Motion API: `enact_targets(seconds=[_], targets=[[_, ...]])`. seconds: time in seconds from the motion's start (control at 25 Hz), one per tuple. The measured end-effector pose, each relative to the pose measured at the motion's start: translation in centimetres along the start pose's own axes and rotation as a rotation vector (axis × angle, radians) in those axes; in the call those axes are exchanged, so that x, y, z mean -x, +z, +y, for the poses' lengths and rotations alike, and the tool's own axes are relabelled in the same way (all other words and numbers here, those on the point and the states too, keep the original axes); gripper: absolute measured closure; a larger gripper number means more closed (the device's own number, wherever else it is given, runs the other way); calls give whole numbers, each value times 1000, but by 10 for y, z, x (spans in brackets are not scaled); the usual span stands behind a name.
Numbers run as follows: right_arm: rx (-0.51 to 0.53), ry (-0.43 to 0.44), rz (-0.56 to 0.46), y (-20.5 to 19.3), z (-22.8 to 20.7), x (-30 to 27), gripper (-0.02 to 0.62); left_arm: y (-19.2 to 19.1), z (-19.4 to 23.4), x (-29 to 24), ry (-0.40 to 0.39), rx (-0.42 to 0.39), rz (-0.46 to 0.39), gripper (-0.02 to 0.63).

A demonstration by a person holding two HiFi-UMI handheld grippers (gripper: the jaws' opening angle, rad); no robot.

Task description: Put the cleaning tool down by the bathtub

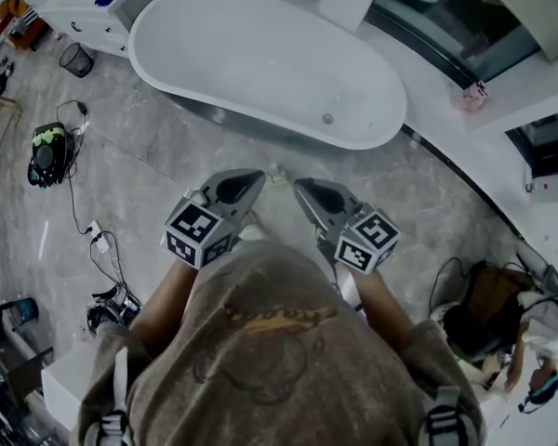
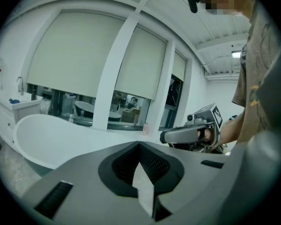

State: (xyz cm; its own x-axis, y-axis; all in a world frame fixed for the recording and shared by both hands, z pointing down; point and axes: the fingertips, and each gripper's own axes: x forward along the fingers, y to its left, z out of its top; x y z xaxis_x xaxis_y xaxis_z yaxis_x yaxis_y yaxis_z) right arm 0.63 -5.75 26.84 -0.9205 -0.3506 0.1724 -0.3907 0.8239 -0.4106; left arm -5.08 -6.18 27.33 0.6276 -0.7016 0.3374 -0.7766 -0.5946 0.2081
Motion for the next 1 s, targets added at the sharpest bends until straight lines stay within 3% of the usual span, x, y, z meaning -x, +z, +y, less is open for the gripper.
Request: enact_targets(seconds=[0.28,0.76,1.0], targets=[[89,76,-112,35,32,20,591,28,-14,23,-4,-96,-105,606],[163,94,-118,44,39,26,592,26,-19,26,24,-41,-122,606],[194,178,-70,37,49,27,592,21,-26,19,26,-41,-105,606]])
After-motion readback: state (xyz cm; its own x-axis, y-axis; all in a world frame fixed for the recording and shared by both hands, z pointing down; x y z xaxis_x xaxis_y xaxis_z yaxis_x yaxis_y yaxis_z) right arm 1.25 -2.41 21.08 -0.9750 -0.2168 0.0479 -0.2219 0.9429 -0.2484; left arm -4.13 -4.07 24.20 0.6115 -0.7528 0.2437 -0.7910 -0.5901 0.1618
